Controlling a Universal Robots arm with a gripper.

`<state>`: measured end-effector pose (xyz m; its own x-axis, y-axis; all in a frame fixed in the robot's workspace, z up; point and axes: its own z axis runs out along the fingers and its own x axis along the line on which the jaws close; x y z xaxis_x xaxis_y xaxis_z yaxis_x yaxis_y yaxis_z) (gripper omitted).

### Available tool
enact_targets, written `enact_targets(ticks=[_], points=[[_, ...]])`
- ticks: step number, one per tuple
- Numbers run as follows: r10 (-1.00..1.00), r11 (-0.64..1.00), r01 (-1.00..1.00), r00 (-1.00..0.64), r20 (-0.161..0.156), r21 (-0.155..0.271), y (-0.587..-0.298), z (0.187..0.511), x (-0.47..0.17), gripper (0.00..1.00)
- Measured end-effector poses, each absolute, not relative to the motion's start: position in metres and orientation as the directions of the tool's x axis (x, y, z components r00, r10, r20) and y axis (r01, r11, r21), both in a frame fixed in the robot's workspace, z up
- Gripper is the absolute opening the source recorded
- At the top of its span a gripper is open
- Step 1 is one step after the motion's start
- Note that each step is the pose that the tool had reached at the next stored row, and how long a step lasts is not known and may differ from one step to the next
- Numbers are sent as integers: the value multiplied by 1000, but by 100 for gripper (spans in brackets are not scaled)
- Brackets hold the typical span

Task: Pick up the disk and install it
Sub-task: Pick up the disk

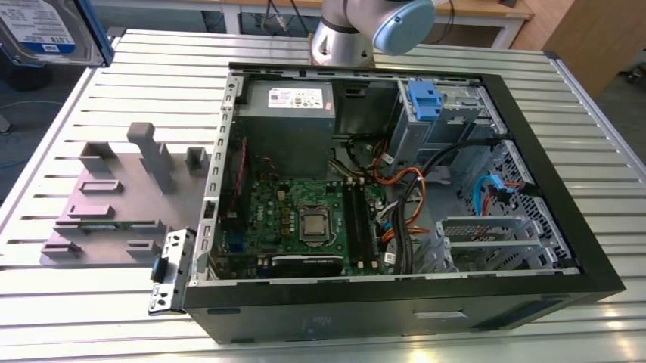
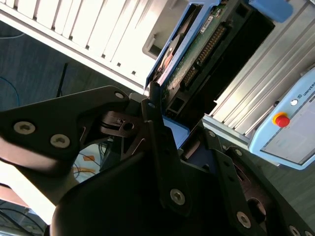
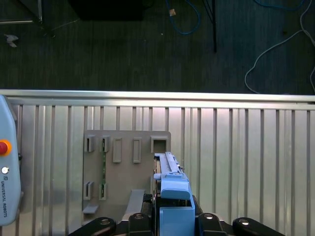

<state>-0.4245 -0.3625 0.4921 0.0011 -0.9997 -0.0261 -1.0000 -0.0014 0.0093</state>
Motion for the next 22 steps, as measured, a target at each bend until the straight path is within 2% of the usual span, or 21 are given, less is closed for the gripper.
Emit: enact_targets(ticks=[22], points=[[-1000, -1, -1000, 1, -26, 9, -362, 503, -424, 37]])
